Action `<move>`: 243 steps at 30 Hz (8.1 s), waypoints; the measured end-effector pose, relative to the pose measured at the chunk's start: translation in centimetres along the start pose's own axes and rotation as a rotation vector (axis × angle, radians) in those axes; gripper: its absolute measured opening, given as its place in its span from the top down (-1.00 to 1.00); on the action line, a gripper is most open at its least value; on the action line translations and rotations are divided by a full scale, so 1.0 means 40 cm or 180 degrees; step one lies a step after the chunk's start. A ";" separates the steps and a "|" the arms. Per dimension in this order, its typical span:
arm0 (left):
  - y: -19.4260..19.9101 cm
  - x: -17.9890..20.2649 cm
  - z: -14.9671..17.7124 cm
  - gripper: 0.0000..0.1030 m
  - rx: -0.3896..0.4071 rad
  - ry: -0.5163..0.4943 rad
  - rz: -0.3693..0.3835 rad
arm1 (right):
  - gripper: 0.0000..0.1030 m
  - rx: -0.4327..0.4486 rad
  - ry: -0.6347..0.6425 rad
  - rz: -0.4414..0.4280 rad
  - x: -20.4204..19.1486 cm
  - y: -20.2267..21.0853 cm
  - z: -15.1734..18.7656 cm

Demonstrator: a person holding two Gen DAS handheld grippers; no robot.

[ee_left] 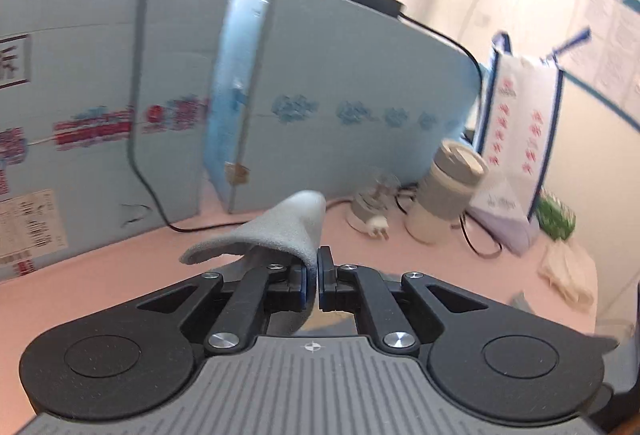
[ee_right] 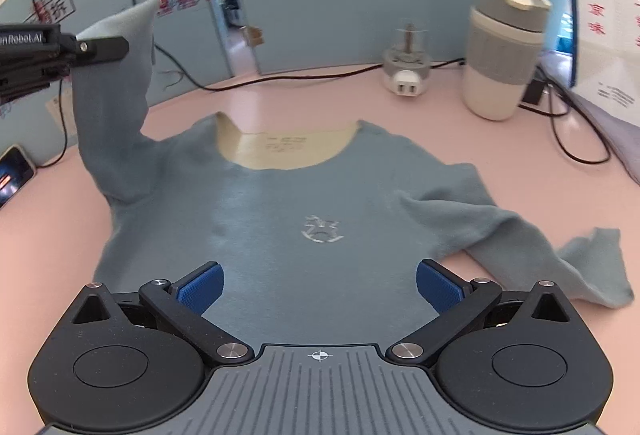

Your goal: Fold clothes

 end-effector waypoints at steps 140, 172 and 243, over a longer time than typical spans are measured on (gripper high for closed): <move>-0.041 0.164 0.259 -0.62 -0.1030 -0.0747 -0.0231 | 0.93 0.0664 -0.0547 0.0886 0.604 0.100 -0.220; 0.190 -0.086 0.354 -0.62 -0.0985 -0.0199 -0.0921 | 0.78 -0.0462 -0.0302 -0.1706 -0.233 0.032 0.006; 0.334 -0.001 0.501 0.79 -0.1352 0.0504 0.0314 | 0.85 -0.0602 -0.0805 0.0069 0.146 0.213 0.351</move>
Point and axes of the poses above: each gripper's, at about its wrist camera, not at the fingertips, and y roughly against the way its jaws point, x to its right, z to its underside, the point moved 6 cm from there along -y, roughly the way its jaws point, and after that the axes turned 1 degree about y, right-handed, at the moved point
